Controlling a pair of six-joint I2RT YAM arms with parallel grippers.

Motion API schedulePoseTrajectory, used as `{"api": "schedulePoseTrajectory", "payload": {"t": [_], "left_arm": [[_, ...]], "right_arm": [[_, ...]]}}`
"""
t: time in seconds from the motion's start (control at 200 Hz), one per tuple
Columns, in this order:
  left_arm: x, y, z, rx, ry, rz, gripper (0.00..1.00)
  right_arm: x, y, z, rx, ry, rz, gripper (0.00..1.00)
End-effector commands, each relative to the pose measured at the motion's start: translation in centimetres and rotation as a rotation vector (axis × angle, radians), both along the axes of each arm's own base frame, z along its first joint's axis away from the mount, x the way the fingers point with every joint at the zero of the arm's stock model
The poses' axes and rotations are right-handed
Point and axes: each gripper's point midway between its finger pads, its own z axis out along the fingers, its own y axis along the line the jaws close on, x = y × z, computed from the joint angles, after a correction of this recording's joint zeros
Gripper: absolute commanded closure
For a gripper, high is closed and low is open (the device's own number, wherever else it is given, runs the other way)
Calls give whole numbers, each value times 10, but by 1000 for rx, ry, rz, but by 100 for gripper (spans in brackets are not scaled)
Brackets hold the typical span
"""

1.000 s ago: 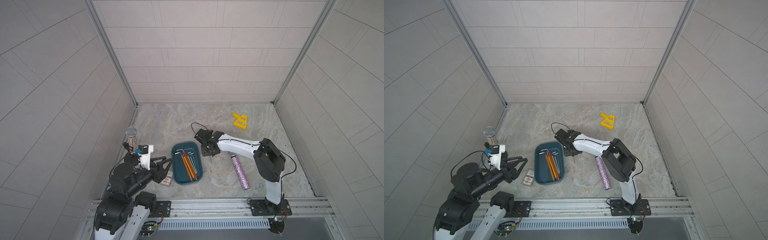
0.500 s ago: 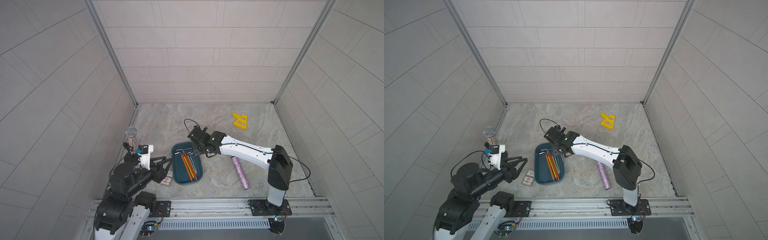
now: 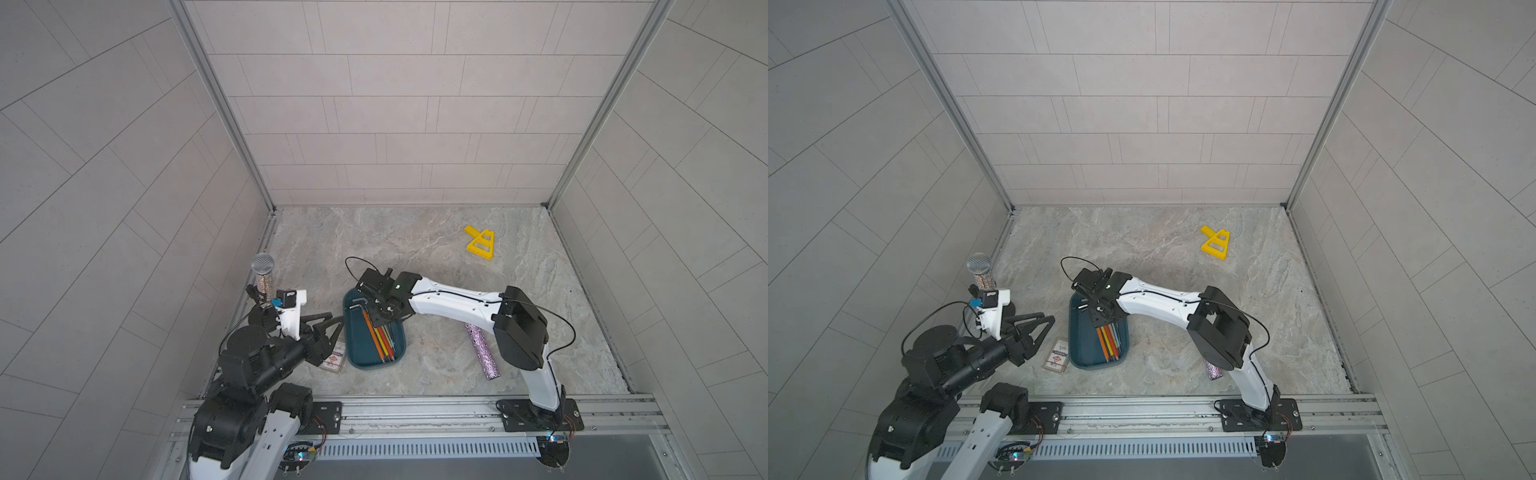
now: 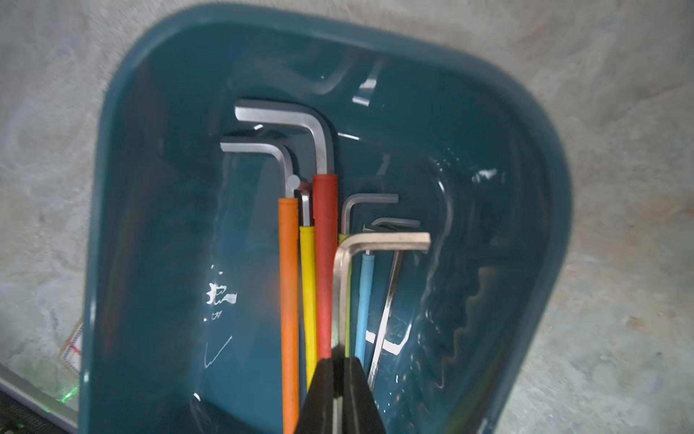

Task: Put the hex key on the desktop into the storage box
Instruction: Place the Allen key in the storage box, then adjust the storage box at the center of the board.

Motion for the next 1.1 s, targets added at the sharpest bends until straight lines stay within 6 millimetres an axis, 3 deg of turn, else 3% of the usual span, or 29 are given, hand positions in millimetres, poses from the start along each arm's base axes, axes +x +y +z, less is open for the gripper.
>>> {"api": "schedulePoseTrajectory", "payload": {"t": [0.0, 0.36, 0.635, 0.871, 1.096], "left_arm": [[0, 0, 4, 0, -35, -4, 47], [0, 0, 4, 0, -36, -2, 47], [1, 0, 4, 0, -34, 0, 47], [0, 0, 4, 0, -36, -1, 47], [0, 0, 4, 0, -35, -1, 47]], "right_arm": [[0, -5, -5, -31, 17, -12, 100], [11, -24, -28, -101, 45, -79, 100], [12, -29, -29, -112, 43, -91, 69], [16, -38, -18, -114, 10, -115, 69], [21, -61, -16, -136, -7, -173, 70]]}}
